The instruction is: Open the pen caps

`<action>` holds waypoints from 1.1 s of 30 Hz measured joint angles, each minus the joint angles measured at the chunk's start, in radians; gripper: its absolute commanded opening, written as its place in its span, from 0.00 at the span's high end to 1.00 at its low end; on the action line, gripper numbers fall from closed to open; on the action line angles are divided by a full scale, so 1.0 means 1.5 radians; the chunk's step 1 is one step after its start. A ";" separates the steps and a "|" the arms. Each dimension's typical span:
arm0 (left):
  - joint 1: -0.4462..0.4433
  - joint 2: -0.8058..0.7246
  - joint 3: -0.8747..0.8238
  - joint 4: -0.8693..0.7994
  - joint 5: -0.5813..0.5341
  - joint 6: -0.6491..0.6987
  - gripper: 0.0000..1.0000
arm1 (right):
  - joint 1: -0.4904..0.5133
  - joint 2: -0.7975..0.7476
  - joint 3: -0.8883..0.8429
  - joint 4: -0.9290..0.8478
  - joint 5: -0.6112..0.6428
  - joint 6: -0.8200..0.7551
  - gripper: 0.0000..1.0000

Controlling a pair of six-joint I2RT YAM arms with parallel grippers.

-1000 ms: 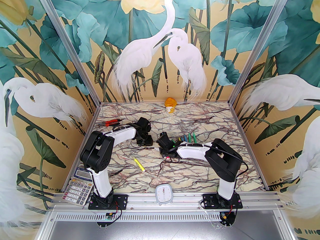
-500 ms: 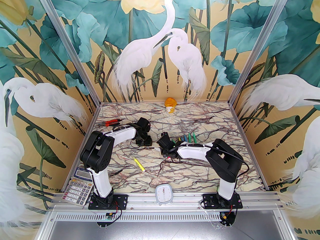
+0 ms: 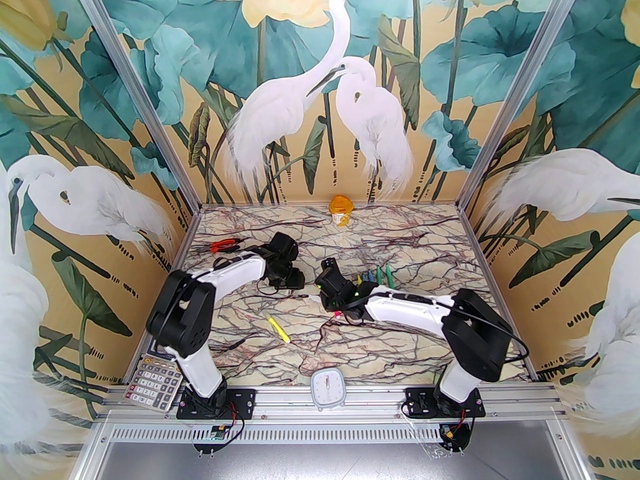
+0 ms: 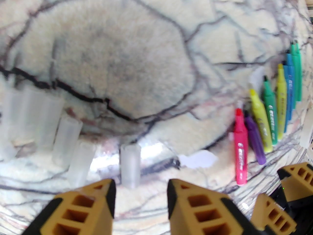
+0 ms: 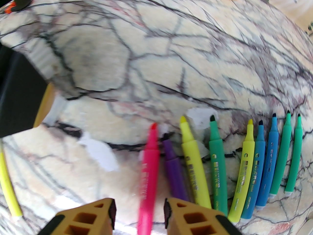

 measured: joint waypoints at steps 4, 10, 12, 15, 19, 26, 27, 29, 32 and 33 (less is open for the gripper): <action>0.040 -0.048 -0.035 0.018 0.000 0.000 0.52 | 0.023 0.000 0.001 -0.005 -0.001 -0.013 0.59; 0.134 -0.115 -0.102 0.061 -0.018 -0.006 0.44 | 0.068 0.036 0.062 -0.026 -0.003 -0.026 0.57; 0.155 -0.134 -0.122 0.075 -0.029 -0.010 0.41 | 0.088 0.060 0.098 -0.033 -0.005 -0.035 0.57; 0.175 -0.157 -0.148 0.096 -0.044 -0.015 0.39 | 0.115 0.096 0.154 -0.049 -0.011 -0.049 0.55; 0.195 -0.170 -0.175 0.127 -0.054 -0.021 0.37 | 0.140 0.142 0.209 -0.059 -0.033 -0.065 0.52; 0.231 -0.188 -0.223 0.177 -0.060 -0.041 0.35 | 0.160 0.220 0.270 -0.087 -0.074 -0.075 0.52; 0.234 -0.188 -0.226 0.183 -0.060 -0.043 0.35 | 0.161 0.227 0.275 -0.091 -0.076 -0.075 0.52; 0.240 -0.188 -0.230 0.190 -0.060 -0.047 0.35 | 0.163 0.240 0.285 -0.101 -0.085 -0.075 0.52; 0.244 -0.188 -0.235 0.200 -0.060 -0.051 0.35 | 0.163 0.259 0.302 -0.118 -0.097 -0.075 0.53; 0.244 -0.188 -0.235 0.201 -0.060 -0.052 0.35 | 0.163 0.266 0.310 -0.124 -0.101 -0.074 0.54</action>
